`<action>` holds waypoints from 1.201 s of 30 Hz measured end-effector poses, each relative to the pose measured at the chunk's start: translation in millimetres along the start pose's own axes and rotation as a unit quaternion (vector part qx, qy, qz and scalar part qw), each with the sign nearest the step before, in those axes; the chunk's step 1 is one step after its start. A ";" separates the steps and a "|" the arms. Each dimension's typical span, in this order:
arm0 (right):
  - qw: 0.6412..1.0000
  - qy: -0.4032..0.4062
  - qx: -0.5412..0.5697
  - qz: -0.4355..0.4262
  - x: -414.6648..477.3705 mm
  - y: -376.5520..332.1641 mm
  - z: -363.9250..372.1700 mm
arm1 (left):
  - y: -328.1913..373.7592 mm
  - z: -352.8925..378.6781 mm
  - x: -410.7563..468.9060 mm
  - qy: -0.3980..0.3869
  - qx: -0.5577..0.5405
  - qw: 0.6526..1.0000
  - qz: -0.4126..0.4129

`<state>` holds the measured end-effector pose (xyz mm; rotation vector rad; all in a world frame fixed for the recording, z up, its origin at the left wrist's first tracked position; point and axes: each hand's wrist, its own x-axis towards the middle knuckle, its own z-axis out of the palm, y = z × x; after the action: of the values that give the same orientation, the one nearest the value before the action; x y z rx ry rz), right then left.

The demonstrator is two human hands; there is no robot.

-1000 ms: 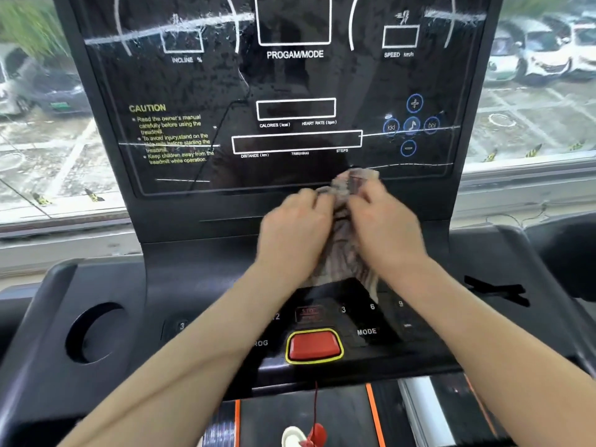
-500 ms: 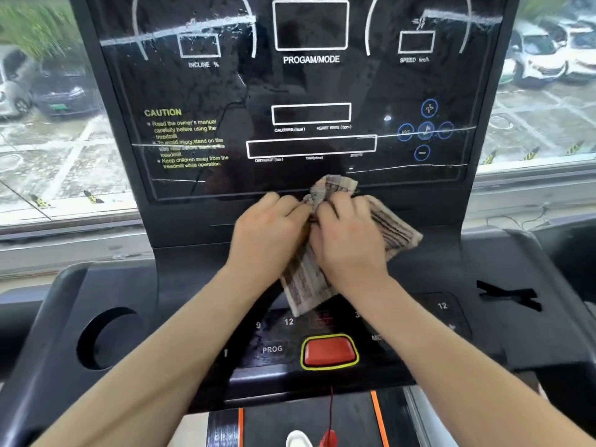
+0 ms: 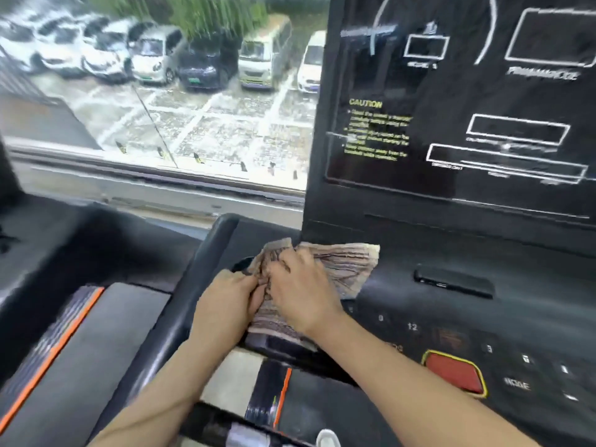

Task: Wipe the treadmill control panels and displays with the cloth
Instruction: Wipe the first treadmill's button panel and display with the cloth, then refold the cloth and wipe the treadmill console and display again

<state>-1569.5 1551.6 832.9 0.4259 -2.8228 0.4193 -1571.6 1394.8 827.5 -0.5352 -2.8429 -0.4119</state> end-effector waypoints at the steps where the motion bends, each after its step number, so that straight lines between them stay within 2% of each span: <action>1: 1.000 -0.015 -0.003 -0.014 -1.8 -5.6 2.0 | -1.4 -1.9 -7.6 0.001 0.003 1.000 -0.010; 8: 0.993 -0.032 0.010 -0.110 -39.9 -40.8 -1.1 | 8.9 -18.0 -76.7 0.015 -0.033 0.998 -0.058; 10: 0.990 -0.059 0.045 -0.121 -55.0 -57.3 0.4 | 3.5 -26.4 -102.7 -0.012 -0.041 0.995 -0.085; 12: 0.976 -0.109 0.137 -0.127 -62.9 -74.7 1.5 | -3.2 -41.0 -131.3 -0.032 -0.068 0.987 -0.140; 13: 0.953 -0.165 0.234 -0.100 -63.2 -84.3 -2.8 | -4.6 -51.1 -144.9 -0.032 -0.102 0.977 -0.185; 14: 0.903 -0.229 0.360 -0.046 -62.2 -95.3 -8.9 | -5.3 -61.0 -158.0 -0.018 -0.143 0.962 -0.231; 16: 0.769 -0.326 0.549 0.044 -58.8 -116.2 -20.9 | -4.5 -85.3 -179.4 0.020 -0.212 0.929 -0.304; 17: 0.725 -0.349 0.591 0.055 -57.5 -127.2 -25.8 | -3.8 -97.8 -189.5 0.040 -0.242 0.911 -0.332; 21: 0.572 -0.469 0.666 0.093 -57.6 -176.0 -35.0 | -2.8 -151.1 -234.0 0.136 -0.403 0.807 -0.410; 24: 0.494 -0.596 0.628 0.088 -63.3 -215.4 -33.7 | -0.7 -190.1 -280.0 0.199 -0.510 0.715 -0.435; 25: 0.464 -0.629 0.620 0.071 -70.3 -231.6 -32.5 | -0.8 -201.8 -298.2 0.209 -0.531 0.696 -0.436; 26: 0.450 -0.654 0.607 0.040 -79.3 -248.2 -31.3 | -1.5 -212.5 -316.8 0.217 -0.543 0.684 -0.436; 29: 0.454 -0.696 0.551 -0.079 -118.4 -306.5 -24.4 | -5.3 -237.4 -382.3 0.246 -0.558 0.664 -0.433; 32: 0.450 -0.713 0.528 -0.105 -153.0 -353.1 -20.7 | -12.0 -257.7 -439.5 0.296 -0.577 0.638 -0.415; 34: 0.480 -0.690 0.524 -0.136 -184.4 -399.6 -17.4 | -27.6 -275.3 -501.8 0.332 -0.575 0.628 -0.406; 36: 0.534 -0.652 0.506 -0.185 -212.9 -447.6 -16.4 | -46.3 -294.4 -566.0 0.352 -0.569 0.621 -0.408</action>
<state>-1225.7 1199.6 894.8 2.3450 -2.8261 2.5285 -1027.1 1079.9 943.7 0.7328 -1.5169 -2.0337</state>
